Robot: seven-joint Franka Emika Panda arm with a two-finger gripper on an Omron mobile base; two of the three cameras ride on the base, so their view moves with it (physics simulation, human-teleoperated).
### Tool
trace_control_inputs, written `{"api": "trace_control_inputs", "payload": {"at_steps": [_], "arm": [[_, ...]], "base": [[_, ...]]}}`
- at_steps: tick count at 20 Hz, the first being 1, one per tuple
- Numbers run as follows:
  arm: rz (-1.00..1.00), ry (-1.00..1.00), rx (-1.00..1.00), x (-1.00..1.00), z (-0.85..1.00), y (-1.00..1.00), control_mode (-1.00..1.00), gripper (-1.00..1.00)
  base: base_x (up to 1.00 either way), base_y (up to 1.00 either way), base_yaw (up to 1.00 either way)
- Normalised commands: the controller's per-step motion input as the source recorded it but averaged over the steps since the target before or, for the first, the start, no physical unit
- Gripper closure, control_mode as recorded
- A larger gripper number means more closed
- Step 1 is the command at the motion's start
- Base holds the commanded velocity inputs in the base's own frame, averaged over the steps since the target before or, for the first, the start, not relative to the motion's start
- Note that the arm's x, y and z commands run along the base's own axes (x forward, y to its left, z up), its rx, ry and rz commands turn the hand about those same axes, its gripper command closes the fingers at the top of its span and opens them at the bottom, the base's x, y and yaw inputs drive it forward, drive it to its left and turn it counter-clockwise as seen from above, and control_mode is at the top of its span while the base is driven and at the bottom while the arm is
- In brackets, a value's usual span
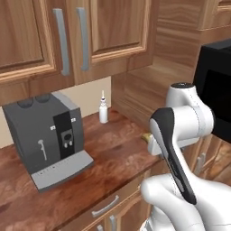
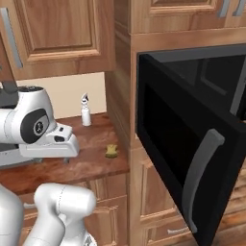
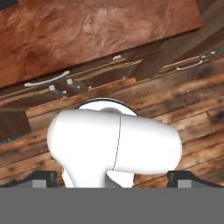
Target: Place the sponge inside the microwave to prepare for sanitizing.
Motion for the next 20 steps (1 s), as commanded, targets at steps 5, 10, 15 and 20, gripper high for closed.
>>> {"api": "trace_control_inputs", "payload": {"at_steps": [5,10,15,20], "arm": [[0.0,0.0,0.0,0.0,0.0,0.0,1.0,-1.0],[0.0,0.0,0.0,0.0,0.0,0.0,1.0,-1.0],[0.0,0.0,0.0,0.0,0.0,0.0,1.0,-1.0],[0.0,0.0,0.0,0.0,0.0,0.0,1.0,-1.0]], "base": [[0.06,-0.62,0.0],[0.39,0.0,0.0],[0.66,0.05,0.0],[0.67,0.0,0.0]]}}
